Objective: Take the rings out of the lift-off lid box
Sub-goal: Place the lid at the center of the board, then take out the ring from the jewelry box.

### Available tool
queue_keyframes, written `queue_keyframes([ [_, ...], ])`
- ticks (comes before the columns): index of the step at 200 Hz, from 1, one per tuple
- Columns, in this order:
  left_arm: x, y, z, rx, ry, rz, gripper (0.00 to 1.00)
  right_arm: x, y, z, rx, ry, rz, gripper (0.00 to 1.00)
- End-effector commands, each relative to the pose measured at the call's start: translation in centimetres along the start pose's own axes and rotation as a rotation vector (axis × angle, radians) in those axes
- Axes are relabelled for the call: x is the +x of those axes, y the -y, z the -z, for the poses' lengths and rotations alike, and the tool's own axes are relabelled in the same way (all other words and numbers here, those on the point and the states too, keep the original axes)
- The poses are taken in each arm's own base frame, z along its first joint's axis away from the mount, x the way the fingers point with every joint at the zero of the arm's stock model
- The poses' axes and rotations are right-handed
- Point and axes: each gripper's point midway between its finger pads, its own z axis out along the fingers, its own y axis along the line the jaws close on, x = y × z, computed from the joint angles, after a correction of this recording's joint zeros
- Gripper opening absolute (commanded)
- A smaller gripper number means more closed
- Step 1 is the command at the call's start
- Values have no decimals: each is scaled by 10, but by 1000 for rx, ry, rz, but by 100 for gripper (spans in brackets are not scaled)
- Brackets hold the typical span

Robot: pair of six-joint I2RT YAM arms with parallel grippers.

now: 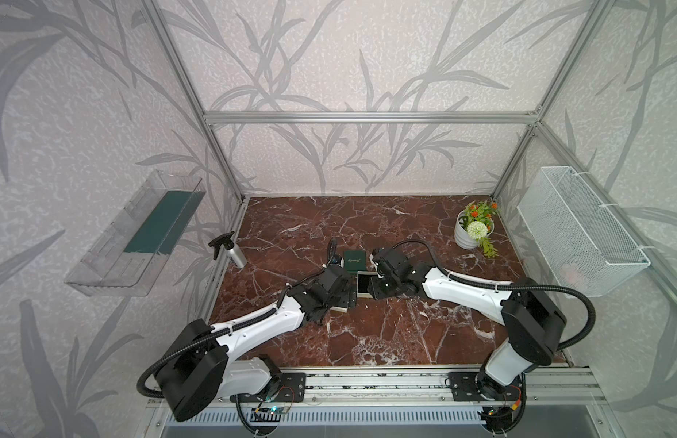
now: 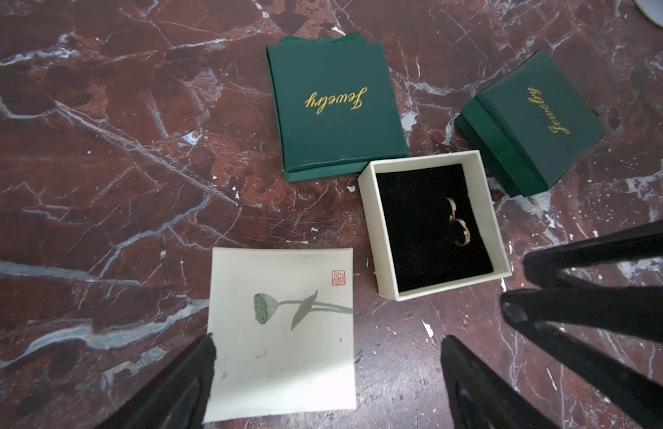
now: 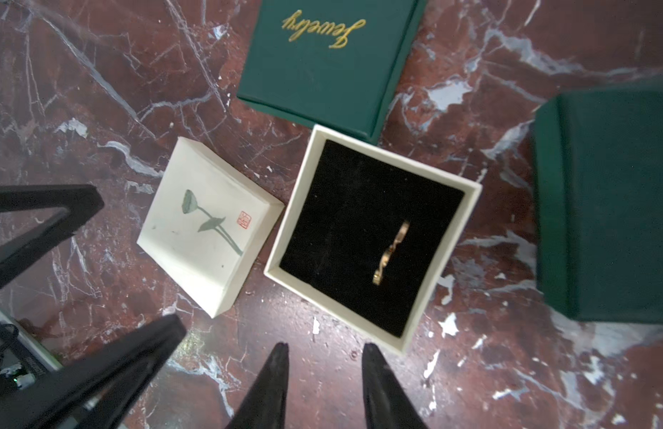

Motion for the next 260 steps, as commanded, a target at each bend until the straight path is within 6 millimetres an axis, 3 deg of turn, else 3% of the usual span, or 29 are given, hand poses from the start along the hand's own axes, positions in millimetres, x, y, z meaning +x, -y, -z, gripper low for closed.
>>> queue_keyframes([
  [1,2,-3,-3,5,-5,14,91,6,5,-12,36,-43,-16,33],
  [109,2,0,-13,56,-16,67,80,-2,15,-22,118,-45,-17,24],
  [260,-1,3,-25,77,-28,92,77,-6,25,-28,174,-28,-16,18],
])
